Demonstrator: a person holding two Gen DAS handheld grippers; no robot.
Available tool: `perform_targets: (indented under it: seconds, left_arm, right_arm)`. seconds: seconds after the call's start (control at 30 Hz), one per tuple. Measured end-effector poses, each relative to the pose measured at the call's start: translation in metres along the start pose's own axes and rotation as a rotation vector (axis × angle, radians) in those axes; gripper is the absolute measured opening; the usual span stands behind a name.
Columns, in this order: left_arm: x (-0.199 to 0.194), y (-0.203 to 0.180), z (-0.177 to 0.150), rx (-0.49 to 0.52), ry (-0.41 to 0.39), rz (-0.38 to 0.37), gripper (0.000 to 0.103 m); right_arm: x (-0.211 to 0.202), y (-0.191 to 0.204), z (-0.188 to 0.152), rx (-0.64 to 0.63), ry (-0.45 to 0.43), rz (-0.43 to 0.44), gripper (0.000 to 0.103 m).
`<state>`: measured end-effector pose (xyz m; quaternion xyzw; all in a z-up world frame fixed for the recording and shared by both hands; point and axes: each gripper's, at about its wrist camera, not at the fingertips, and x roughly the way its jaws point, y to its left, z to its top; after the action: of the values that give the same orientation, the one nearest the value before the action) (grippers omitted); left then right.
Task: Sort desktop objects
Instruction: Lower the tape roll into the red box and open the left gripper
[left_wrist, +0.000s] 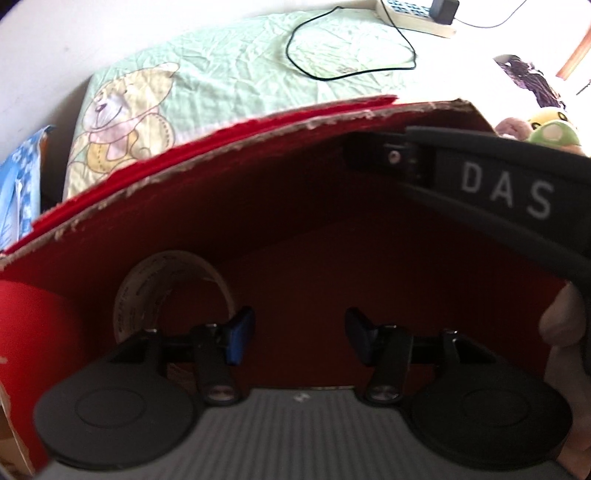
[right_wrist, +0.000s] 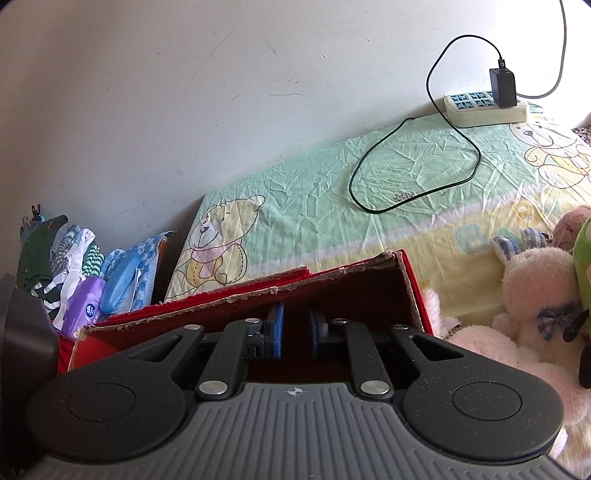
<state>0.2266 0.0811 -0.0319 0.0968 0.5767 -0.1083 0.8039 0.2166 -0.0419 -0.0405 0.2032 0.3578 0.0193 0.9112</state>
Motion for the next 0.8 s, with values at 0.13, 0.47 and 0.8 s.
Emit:
perform_targets:
  seconds: [0.13, 0.47, 0.8]
  left_arm:
    - [0.001, 0.004, -0.001, -0.031, 0.002, 0.028, 0.058]
    - [0.002, 0.024, 0.000, -0.178, 0.010, 0.103, 0.060]
    - [0.000, 0.036, -0.003, -0.285, 0.009, 0.127, 0.063]
  right_arm:
    - [0.000, 0.000, 0.000, -0.003, -0.001, -0.002, 0.015]
    - [0.000, 0.000, -0.001, -0.004, -0.001, -0.003, 0.015]
    - [0.000, 0.000, -0.001, -0.011, 0.000, -0.005, 0.015]
